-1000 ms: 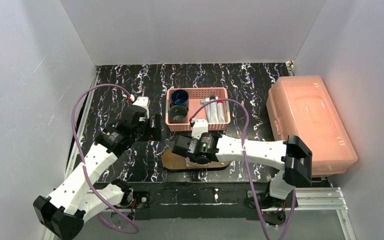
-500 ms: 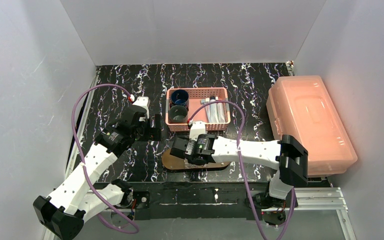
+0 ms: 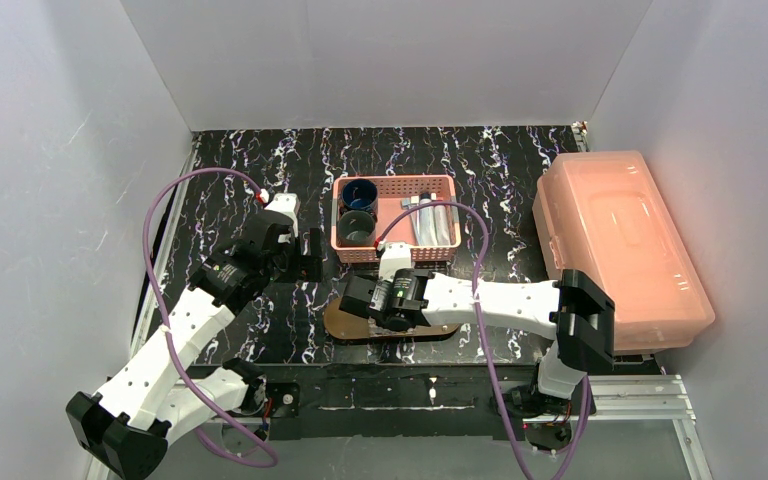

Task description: Prepare toiletry sets of a toothbrush and toothpaste on the tray

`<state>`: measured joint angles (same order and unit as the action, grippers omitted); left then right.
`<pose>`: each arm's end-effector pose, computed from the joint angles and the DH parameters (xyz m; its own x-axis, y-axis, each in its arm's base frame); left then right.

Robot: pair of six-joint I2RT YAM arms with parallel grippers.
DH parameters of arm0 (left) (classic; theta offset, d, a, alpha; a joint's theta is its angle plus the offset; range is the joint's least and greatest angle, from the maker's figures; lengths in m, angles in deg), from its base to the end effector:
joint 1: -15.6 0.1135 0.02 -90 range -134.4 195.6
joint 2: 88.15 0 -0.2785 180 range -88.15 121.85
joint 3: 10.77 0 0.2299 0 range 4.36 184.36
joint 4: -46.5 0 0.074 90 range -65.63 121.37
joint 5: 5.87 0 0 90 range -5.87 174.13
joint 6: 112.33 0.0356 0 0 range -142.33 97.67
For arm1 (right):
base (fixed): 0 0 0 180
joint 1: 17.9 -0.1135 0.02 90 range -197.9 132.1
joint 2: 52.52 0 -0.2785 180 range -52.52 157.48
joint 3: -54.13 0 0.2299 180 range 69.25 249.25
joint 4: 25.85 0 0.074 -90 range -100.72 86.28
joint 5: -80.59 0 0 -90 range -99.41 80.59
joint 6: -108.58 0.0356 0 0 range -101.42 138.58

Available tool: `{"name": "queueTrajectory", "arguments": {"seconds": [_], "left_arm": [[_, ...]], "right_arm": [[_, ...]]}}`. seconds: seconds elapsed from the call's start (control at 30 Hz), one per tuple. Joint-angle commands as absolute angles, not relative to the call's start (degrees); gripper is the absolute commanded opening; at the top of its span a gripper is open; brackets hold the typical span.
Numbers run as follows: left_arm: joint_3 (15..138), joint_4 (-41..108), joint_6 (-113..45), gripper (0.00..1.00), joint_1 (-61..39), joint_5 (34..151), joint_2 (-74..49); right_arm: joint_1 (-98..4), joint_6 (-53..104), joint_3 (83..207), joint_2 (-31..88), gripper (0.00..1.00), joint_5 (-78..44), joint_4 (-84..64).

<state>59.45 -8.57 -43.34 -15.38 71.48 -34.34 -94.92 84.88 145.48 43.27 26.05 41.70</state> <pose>0.1420 -0.0762 0.3353 -0.6275 -0.0313 -0.7780 0.1400 0.9784 -0.1523 0.0896 0.2966 0.2748 -0.7757 -0.0449 -0.6295 -0.1072 0.9923 0.0613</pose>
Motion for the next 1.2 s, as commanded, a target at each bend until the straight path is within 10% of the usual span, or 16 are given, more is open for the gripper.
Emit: {"name": "queueTrajectory", "arguments": {"seconds": [0.0,1.17], "left_arm": [[59.1,-9.8,-43.3,0.98,-15.6,71.6,-35.2],[59.1,-9.8,-43.2,0.98,-15.6,71.6,-35.1]], "right_arm": [[-95.2,86.7,146.2,43.7,0.02,28.9,42.7],[-95.2,85.3,149.5,41.3,0.41,30.2,44.8]]}}
